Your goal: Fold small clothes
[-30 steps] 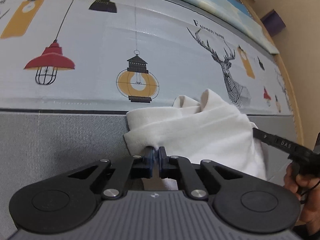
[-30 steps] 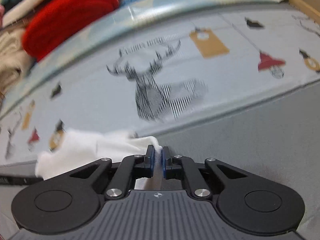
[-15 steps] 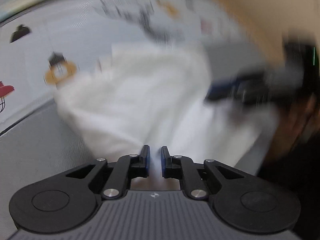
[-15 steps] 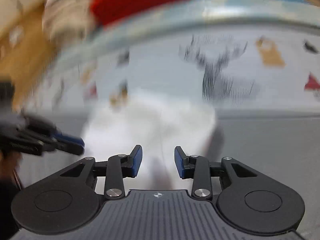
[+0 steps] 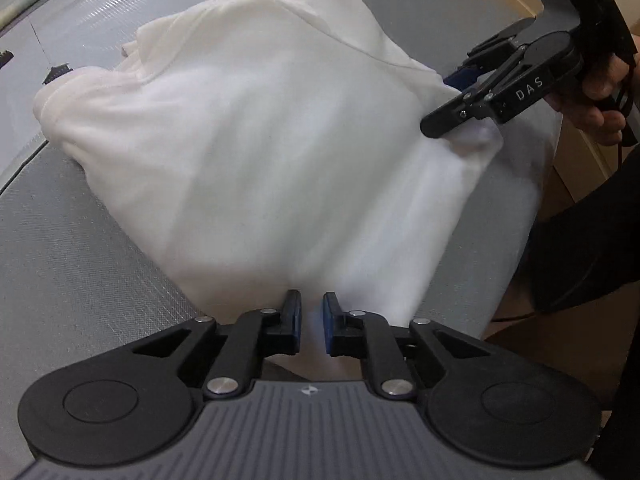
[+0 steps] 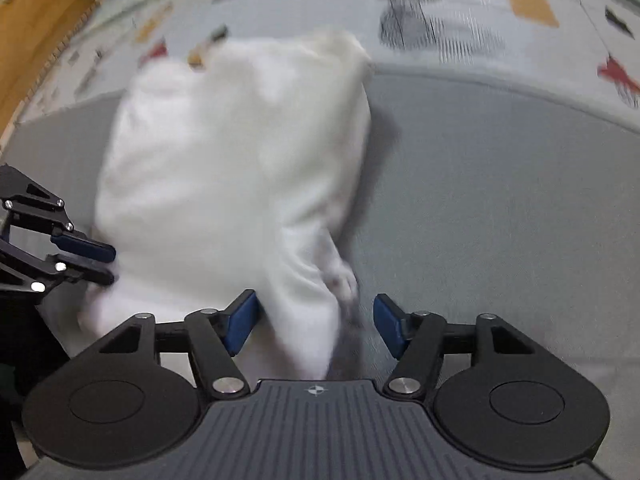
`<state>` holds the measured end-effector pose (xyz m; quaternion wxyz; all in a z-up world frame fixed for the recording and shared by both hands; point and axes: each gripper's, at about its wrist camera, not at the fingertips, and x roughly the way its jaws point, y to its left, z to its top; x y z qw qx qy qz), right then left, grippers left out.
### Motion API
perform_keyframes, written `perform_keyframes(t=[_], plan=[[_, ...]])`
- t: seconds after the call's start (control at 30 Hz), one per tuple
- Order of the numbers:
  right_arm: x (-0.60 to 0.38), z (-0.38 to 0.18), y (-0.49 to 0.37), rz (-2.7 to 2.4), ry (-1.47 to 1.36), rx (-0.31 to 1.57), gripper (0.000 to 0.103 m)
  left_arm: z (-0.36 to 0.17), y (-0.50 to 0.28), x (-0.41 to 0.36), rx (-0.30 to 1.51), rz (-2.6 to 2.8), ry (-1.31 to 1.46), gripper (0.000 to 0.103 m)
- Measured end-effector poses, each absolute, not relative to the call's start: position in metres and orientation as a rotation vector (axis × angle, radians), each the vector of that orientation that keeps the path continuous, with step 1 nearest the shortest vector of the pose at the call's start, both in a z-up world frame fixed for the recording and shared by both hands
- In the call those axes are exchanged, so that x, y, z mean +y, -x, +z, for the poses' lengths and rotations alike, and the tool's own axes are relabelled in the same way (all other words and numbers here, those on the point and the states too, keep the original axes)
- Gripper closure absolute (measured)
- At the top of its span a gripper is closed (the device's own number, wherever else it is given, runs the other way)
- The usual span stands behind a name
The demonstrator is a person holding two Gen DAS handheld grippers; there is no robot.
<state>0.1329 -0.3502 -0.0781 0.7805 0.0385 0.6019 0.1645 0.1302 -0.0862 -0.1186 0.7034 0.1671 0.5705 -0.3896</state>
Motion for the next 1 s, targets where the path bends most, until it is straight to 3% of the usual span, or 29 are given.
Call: perform_keyframes(t=[0.07, 0.13, 0.17, 0.23, 0.27, 0.4, 0.43, 0.47, 0.53, 0.57, 0.73, 0.87, 1.0], plan=[[-0.353, -0.076, -0.131, 0.354, -0.100, 1.293, 0.038, -0.106, -0.143, -0.078, 1.293, -0.842, -0.252, 0.085], [-0.356, -0.072, -0.128, 0.354, -0.126, 1.268, 0.038, -0.092, -0.155, -0.065, 1.253, -0.800, -0.138, 0.060], [-0.358, -0.072, -0.127, 0.350, -0.144, 1.263, 0.038, -0.088, -0.161, -0.059, 1.234, -0.773, -0.098, 0.053], [-0.357, -0.074, -0.128, 0.345, -0.172, 1.262, 0.037, -0.087, -0.174, -0.048, 1.213, -0.643, -0.020, 0.019], [-0.357, -0.076, -0.129, 0.347, -0.190, 1.262, 0.037, -0.091, -0.182, -0.044, 1.209, -0.555, 0.014, 0.018], [-0.351, -0.088, -0.134, 0.358, -0.202, 1.275, 0.035, -0.124, -0.203, -0.031, 1.338, -0.447, 0.154, 0.019], [-0.348, -0.086, -0.133, 0.370, -0.185, 1.269, 0.042, -0.129, -0.205, -0.030, 1.343, -0.461, 0.175, 0.024], [-0.345, -0.086, -0.134, 0.389, -0.175, 1.254, 0.047, -0.129, -0.208, -0.031, 1.334, -0.478, 0.181, 0.039], [-0.340, -0.086, -0.135, 0.408, -0.180, 1.253, 0.066, -0.122, -0.211, -0.031, 1.312, -0.515, 0.181, 0.058], [-0.338, -0.086, -0.137, 0.414, -0.186, 1.253, 0.067, -0.116, -0.213, -0.027, 1.282, -0.500, 0.172, 0.066], [-0.323, -0.076, -0.152, 0.460, -0.224, 1.179, 0.081, -0.089, -0.225, 0.003, 1.173, -0.322, 0.107, 0.082], [-0.295, -0.073, -0.169, 0.427, -0.188, 1.127, 0.081, -0.091, -0.232, 0.027, 1.214, -0.280, 0.202, 0.079], [-0.288, -0.086, -0.178, 0.383, -0.189, 1.216, 0.075, -0.072, -0.214, 0.017, 1.093, -0.274, 0.094, 0.079]])
